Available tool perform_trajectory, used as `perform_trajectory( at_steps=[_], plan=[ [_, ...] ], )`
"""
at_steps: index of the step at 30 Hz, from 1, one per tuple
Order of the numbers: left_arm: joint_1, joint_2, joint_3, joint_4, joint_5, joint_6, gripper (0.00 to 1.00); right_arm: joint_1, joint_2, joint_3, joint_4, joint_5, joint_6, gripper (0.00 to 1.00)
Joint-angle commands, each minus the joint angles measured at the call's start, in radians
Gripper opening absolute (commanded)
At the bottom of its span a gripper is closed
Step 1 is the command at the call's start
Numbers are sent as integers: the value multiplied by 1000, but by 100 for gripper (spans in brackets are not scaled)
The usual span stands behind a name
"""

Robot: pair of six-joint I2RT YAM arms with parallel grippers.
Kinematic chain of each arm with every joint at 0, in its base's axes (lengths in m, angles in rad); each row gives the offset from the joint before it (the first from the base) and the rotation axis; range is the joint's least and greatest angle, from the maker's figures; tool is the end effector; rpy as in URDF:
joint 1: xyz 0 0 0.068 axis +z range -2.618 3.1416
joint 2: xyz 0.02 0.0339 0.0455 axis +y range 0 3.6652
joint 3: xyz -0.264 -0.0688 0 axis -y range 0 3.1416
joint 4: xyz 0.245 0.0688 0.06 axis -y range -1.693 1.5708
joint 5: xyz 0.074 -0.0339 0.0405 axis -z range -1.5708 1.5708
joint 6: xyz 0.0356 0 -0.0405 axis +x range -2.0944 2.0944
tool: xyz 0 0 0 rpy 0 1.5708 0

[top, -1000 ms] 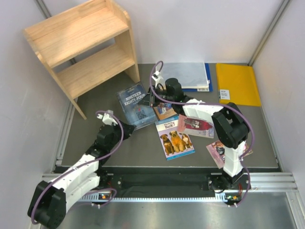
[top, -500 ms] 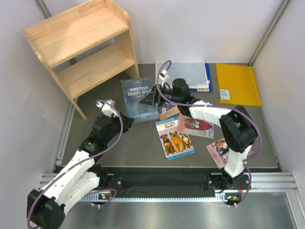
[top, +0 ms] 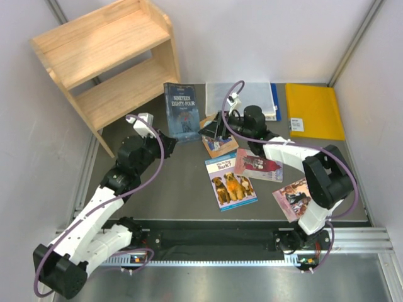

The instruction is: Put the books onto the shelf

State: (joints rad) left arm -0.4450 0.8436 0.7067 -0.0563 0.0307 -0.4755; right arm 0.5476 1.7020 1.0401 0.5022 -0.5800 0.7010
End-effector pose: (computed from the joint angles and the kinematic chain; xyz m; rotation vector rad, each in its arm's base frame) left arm 0.1827 -0.0883 0.3157 -0.0047 1.8165 -0.6892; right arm 0.3204 0.2182 0.2555 -0.3299 1.8963 1.3805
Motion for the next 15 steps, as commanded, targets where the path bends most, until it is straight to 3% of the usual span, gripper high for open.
perform_trajectory(
  at_steps=[1,10,15],
  plan=[
    [0,14,140,173,-12,55,0,-18,-64,-28,58,6,-23,68],
    [11,97,336,145,-20,94,0,-18,-39,-153,154,-1,15,68],
    [68,224,555,87,104,97,0,-12,-90,-218,104,104,-75,68]
  ],
)
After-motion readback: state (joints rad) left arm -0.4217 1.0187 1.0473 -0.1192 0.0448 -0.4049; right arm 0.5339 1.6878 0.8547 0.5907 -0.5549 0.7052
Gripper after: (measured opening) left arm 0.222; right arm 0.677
